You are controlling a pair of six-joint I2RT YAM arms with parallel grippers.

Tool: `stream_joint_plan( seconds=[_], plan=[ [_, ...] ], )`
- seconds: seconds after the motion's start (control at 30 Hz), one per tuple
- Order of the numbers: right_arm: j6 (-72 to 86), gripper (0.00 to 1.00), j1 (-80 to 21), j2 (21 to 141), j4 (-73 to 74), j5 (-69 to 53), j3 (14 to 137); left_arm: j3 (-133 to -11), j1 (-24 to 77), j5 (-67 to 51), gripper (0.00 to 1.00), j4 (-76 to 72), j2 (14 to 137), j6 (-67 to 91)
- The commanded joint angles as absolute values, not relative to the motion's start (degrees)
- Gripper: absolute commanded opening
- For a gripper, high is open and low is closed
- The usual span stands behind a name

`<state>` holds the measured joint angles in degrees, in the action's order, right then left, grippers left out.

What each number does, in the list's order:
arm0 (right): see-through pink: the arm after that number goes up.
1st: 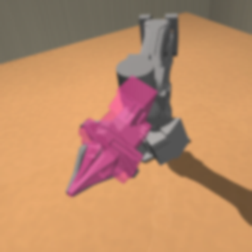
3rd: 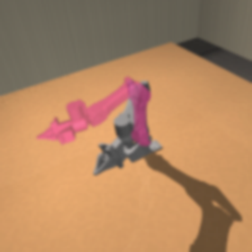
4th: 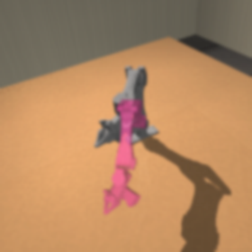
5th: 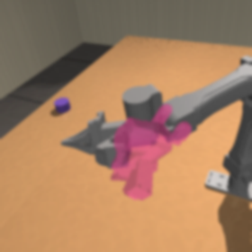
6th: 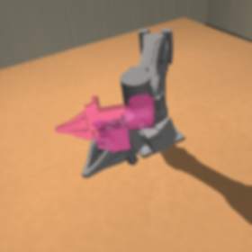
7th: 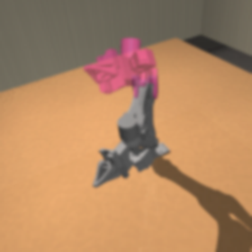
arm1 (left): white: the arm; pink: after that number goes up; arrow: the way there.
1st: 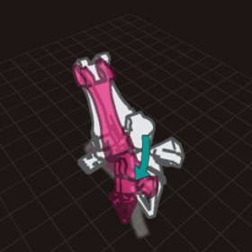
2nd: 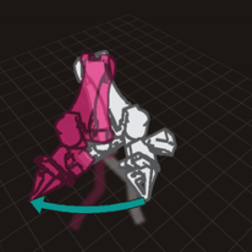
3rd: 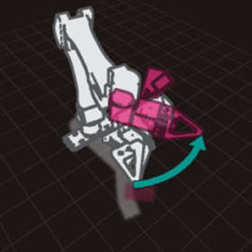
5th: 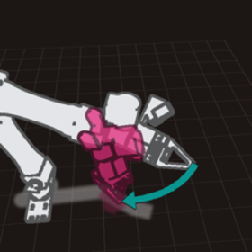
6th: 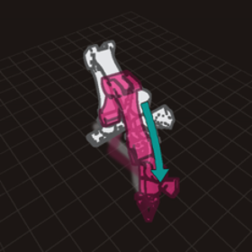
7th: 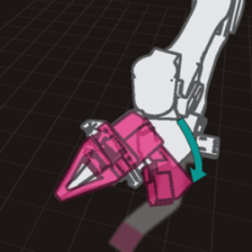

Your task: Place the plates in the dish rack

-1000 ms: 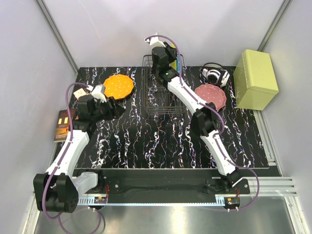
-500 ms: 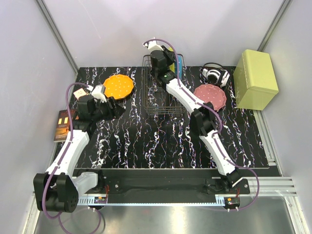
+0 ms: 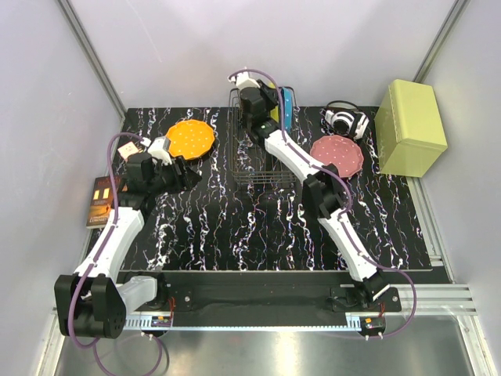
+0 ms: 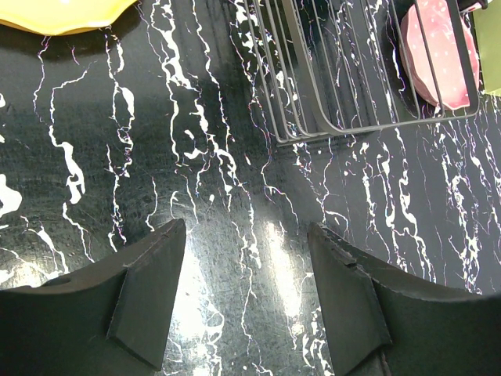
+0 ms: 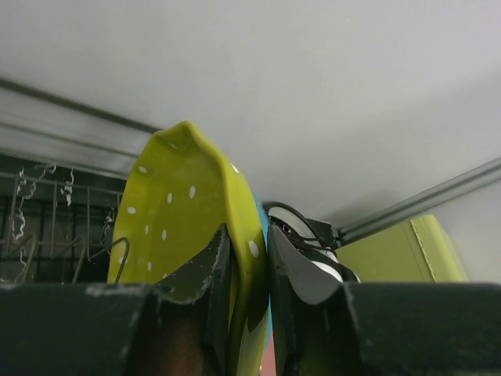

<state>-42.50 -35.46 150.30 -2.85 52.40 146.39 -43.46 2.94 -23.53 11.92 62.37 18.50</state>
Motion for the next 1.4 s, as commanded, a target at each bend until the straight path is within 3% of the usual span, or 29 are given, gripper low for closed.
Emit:
stream_joint_plan(
  seconds=[0.0, 0.17, 0.27, 0.43, 0.53, 0.57, 0.93, 0.97, 1.0, 1.03, 1.1, 1.17, 1.3, 1.37],
  plan=[
    [-49.21, 0.0, -35.16, 152.31, -10.71, 51.86, 145.99, -44.3, 2.55, -23.82, 0.68, 9.4, 61.96, 18.54],
    [-53.61, 0.0, -35.16, 154.07, -15.64, 52.56, 146.95, -44.3, 2.55, -23.99, 0.68, 9.58, 61.79, 18.72],
    [-53.35, 0.11, -35.16, 153.2, -15.64, 52.56, 146.08, -44.38, 2.55, -24.17, 0.68, 9.58, 61.96, 18.98],
    [-54.93, 0.42, -35.51, 151.0, -17.13, 52.91, 144.23, -44.74, 2.55, -24.7, 0.68, 9.32, 62.14, 19.42],
    [-58.26, 0.5, -36.21, 148.63, -21.43, 52.91, 141.69, -45.35, 2.55, -24.26, 0.7, 9.23, 62.14, 18.9],
    [-58.79, 0.53, -36.3, 148.01, -21.27, 52.74, 141.33, -45.87, 2.55, -22.26, 0.99, 9.4, 62.14, 18.81],
    [-55.39, 0.59, -38.58, 139.31, -13.21, 54.58, 142.74, -57.2, 2.2, -6.59, 0.99, 8.19, 69.95, 4.23],
    [-53.98, 0.58, -38.93, 137.48, -11.27, 54.58, 142.56, -58.0, 2.11, -7.81, 0.94, 7.3, 71.44, 2.65],
    [-52.14, 0.57, -39.02, 136.33, -8.99, 54.67, 142.56, -58.88, 1.94, -8.95, 0.65, 6.51, 75.37, 0.55],
    [-47.42, 0.56, -39.02, 135.36, -3.4, 54.32, 142.56, -62.37, 1.76, -10.62, 0.44, 7.11, 77.85, 0.35],
    [-42.91, 0.42, -39.11, 131.76, 3.03, 53.36, 142.03, -68.26, 1.76, -12.91, 0.04, 11.14, 87.38, 0.35],
    [-35.88, 0.28, -39.2, 127.73, 22.52, 41.01, 142.47, -79.76, 1.76, -15.01, 0.0, 19.75, 94.53, 0.35],
    [-22.18, 0.43, -37.54, 116.66, 31.37, 28.6, 129.76, -95.95, 1.67, -15.82, 0.0, 28.46, 112.1, 2.28],
    [-13.04, 0.95, -35.61, 112.7, 38.55, 15.79, 125.51, -102.9, 1.76, -15.03, 0.0, 30.49, 116.52, 3.16]
  ],
)
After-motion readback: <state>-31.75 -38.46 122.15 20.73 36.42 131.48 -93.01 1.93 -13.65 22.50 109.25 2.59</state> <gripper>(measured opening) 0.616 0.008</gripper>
